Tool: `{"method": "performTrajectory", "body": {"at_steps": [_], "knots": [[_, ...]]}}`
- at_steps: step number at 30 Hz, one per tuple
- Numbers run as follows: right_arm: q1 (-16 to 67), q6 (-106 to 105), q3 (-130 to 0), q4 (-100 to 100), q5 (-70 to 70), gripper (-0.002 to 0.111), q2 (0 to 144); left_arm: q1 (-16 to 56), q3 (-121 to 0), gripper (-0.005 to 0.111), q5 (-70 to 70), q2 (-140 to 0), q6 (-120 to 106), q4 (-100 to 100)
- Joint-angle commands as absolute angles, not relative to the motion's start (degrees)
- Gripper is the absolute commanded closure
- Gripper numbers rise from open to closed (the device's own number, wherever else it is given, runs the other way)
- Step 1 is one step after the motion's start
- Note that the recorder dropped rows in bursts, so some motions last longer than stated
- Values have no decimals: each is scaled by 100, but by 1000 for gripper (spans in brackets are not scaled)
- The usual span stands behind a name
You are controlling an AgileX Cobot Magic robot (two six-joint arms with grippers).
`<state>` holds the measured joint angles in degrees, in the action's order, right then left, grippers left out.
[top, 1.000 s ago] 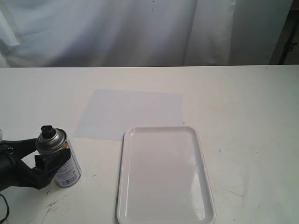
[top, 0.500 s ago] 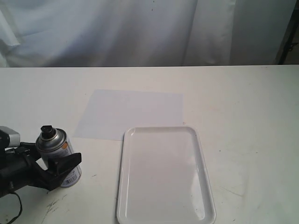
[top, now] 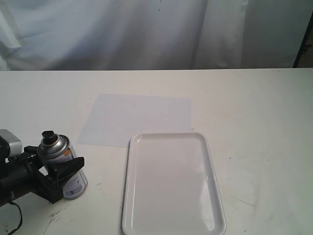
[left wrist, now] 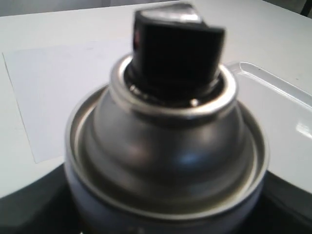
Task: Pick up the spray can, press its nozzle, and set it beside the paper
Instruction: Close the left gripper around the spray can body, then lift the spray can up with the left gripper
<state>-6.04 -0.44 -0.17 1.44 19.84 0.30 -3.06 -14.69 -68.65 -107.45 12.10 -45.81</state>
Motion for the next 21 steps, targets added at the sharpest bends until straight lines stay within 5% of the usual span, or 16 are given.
{"method": "performTrajectory", "body": {"at_steps": [1,10,21], "knots": [[-638,-47,0,110,1967,108,0,-265,-1502,107,-6996,-10247,1385,-4124],[-638,-47,0,110,1967,108,0,-265,-3003,107,-4377,-8398,4978,-5641],[-638,-47,0,110,1967,108,0,-265,-4434,107,-3077,-8206,7682,-8430]]}}
